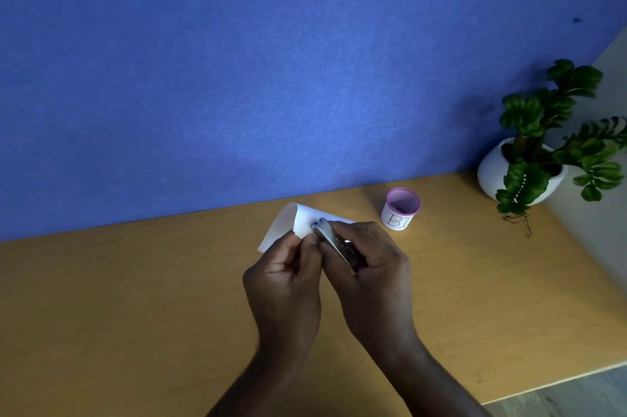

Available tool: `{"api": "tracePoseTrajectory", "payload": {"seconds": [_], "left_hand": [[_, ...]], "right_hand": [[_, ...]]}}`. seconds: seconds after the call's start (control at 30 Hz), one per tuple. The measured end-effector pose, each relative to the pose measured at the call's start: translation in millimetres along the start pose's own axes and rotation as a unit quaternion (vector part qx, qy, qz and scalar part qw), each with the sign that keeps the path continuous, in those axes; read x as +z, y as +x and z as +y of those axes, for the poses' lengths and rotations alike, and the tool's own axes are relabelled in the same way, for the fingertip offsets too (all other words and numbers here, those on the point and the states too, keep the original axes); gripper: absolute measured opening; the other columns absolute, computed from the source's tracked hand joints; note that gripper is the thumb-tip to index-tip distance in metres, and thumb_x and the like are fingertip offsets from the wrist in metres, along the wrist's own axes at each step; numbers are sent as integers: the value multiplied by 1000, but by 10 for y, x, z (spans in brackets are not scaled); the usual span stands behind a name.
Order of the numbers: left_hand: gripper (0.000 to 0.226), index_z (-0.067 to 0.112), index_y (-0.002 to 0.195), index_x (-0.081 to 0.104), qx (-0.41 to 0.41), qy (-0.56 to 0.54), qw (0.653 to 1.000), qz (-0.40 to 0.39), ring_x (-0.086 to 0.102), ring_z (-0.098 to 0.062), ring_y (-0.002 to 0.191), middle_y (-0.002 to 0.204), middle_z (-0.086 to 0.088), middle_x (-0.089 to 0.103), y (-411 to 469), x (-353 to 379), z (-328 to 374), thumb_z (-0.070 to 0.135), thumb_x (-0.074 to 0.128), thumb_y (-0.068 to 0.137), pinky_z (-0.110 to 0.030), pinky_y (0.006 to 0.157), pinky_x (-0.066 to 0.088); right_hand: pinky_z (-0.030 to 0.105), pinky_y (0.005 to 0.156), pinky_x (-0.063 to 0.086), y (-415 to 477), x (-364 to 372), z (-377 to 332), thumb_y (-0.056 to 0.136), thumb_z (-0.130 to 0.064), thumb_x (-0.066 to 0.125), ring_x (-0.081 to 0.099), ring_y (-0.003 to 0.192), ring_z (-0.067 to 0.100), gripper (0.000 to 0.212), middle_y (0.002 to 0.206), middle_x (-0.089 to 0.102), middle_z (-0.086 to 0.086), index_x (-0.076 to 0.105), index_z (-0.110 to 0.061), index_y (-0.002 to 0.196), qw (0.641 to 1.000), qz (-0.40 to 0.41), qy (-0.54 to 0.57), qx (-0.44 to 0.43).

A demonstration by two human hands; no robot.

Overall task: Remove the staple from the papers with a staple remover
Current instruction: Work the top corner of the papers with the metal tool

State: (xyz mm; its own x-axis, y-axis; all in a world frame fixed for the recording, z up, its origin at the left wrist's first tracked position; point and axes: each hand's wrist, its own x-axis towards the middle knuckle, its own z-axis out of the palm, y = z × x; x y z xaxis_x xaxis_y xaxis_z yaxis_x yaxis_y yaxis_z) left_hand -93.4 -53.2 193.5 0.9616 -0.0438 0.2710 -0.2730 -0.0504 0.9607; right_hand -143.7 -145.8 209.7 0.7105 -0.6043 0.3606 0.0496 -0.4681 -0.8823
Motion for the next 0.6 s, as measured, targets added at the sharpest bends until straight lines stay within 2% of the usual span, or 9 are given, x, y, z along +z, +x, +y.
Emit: {"api": "tracePoseTrajectory", "payload": {"seconds": [0.1, 0.17, 0.23, 0.33, 0.5, 0.6], "left_hand": [[36, 15, 62, 59, 7, 4, 1000, -15, 33, -1, 52, 51, 5, 38, 21, -5, -2, 15, 69, 97, -19, 47, 30], [31, 8, 70, 69, 7, -2, 1000, -29, 39, -2, 56, 53, -7, 51, 28, -11, -21, 17, 70, 99, -31, 48, 34], [25, 8, 78, 76, 10, -7, 999, -32, 43, -4, 58, 58, -15, 59, 39, -23, -38, 20, 70, 99, -31, 48, 38], [22, 13, 81, 76, 28, -15, 999, -21, 41, 0, 56, 58, -12, 57, 54, -31, -37, 27, 70, 97, -20, 51, 38], [34, 0, 71, 67, 63, 10, 998, -21, 33, -1, 54, 54, -6, 44, 53, -27, -52, 22, 69, 98, -27, 47, 30], [40, -1, 65, 60, 76, 23, 997, -20, 29, -2, 54, 56, -4, 38, 59, -33, -72, 20, 68, 98, -19, 49, 27]], "right_hand": [[13, 67, 48, 16, -18, 5, 90, -10, 85, 67, 78, 14, 20, 85, 70, -5, 83, -22, 106, 1000, 0, 7, 0], [11, 68, 47, 29, -39, 13, 90, -8, 85, 68, 80, 13, 23, 87, 71, -5, 83, -22, 107, 1000, -3, 8, -6], [9, 70, 47, 33, -46, 17, 90, -7, 84, 69, 83, 12, 25, 89, 71, -6, 83, -23, 109, 1000, -7, 12, -9], [12, 72, 49, 18, -43, 27, 91, -14, 82, 69, 86, 13, 21, 90, 71, -5, 83, -23, 110, 1000, -12, 21, -3], [12, 73, 49, 2, -46, 47, 93, -17, 80, 70, 88, 10, 21, 94, 72, -5, 84, -18, 115, 1000, -10, 8, -20], [17, 74, 53, 3, -45, 48, 95, -21, 78, 72, 90, 12, 24, 98, 73, -5, 83, -20, 118, 999, -6, -11, -38]]}}
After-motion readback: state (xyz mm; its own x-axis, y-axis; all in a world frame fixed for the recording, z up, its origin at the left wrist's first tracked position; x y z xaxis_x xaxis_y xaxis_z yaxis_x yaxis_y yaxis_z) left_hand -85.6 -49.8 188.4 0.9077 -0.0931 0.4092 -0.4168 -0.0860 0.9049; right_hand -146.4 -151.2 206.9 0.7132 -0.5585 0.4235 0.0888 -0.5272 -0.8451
